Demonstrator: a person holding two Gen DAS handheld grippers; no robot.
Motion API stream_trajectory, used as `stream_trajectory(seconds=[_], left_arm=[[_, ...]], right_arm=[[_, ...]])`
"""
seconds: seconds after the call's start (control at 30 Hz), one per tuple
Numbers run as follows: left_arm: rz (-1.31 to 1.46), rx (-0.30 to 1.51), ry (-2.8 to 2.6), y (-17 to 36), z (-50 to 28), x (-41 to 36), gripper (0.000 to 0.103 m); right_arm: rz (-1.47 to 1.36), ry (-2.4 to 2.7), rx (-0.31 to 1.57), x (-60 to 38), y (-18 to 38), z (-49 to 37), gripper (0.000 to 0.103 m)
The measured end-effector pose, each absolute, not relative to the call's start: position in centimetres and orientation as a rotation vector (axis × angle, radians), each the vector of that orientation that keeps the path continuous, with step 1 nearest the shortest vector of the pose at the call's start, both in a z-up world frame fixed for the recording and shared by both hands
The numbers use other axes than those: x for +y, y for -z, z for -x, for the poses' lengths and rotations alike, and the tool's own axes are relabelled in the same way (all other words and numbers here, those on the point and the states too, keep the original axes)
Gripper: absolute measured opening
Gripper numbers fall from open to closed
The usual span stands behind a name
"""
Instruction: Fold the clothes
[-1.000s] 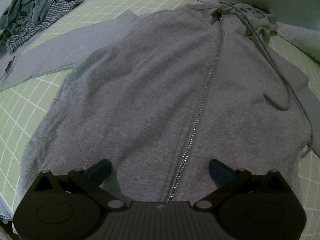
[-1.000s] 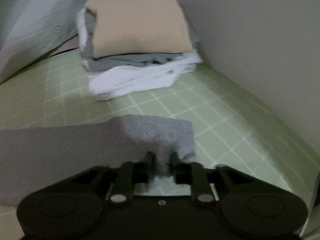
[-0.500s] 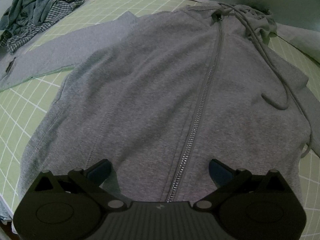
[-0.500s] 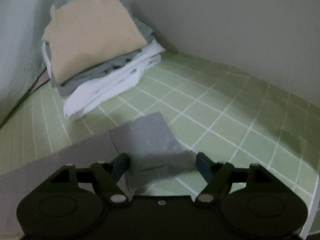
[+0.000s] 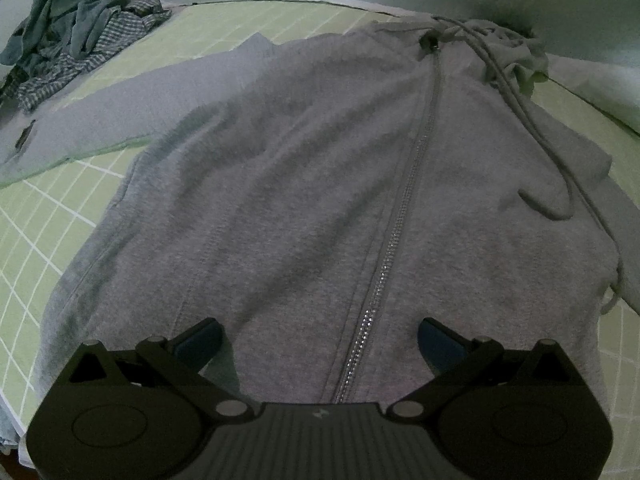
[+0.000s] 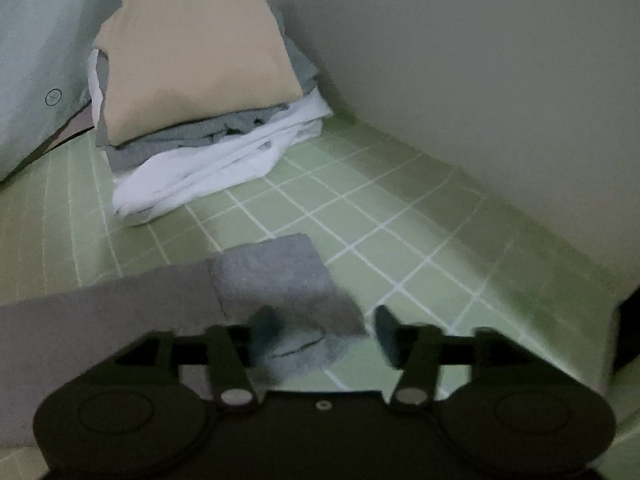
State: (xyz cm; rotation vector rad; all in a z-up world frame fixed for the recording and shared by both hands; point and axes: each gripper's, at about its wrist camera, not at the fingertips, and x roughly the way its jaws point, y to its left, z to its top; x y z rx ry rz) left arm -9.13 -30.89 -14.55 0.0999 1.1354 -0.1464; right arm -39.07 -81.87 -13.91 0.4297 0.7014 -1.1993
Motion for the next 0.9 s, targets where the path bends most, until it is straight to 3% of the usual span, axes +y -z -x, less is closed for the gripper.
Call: stream_trajectory(seconds=[0.03,0.07,0.3,0.53,0.6,0.67,0.87,0.9], left_arm=[[-0.096,1.141,0.156,14.3,9.4,-30.6,0.103],[-0.082,1.136,0.162,14.0,9.8,-30.1,0.103],[-0.015,1.054,0.113,10.9,12.7,-24.1,0.103],[0.001,1.037,0.032,9.5,11.0,-16.4,0.103],[0.004,1.04,0.012,9.4,10.2,-14.1,0.103],[0.008,1.043,-0.007,9.2,9.5,-11.8,0.103],[-0.016,1.038,0.008,8.7,6.1,-6.4,0.103],[-0.031,1.029,0.009,8.6,5.5,-5.8,0.103]], right_arm=[[-0.421,1.175,0.671,-80.8,13.5,39.0,0.094],[-0.412,1.146,0.639,-79.7,13.2,38.8,0.103],[-0.355,0.81,0.629,-70.3,12.7,33.2,0.103],[-0.247,0.532,0.734,-59.9,13.0,25.5,0.103],[-0.232,0.499,0.747,-57.6,13.1,23.7,0.095],[-0.238,0.476,0.757,-55.7,13.2,22.0,0.078],[-0.3,0.513,0.784,-52.1,14.0,17.7,0.044],[-0.293,0.539,0.788,-51.7,14.1,17.3,0.042]])
